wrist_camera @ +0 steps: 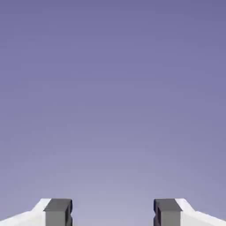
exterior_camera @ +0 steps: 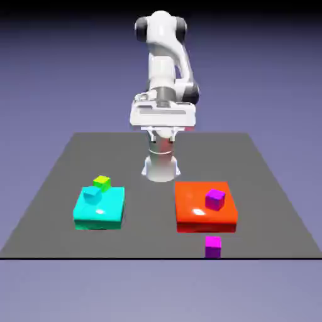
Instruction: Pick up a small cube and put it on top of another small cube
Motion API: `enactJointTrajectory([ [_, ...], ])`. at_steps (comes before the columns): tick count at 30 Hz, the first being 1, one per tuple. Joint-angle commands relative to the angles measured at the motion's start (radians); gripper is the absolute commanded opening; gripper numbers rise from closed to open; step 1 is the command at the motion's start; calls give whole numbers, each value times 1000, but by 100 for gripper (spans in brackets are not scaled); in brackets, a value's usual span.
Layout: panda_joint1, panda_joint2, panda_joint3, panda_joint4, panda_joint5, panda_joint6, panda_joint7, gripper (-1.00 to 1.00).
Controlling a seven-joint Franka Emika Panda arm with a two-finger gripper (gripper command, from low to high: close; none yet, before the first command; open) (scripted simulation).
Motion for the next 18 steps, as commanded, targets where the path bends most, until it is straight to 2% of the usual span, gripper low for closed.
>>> enactJointTrajectory([
  [1, 5, 36, 12, 31, -24, -39, -8, 0],
  [18, 87, 652, 219, 558, -423, -695, -151, 0],
])
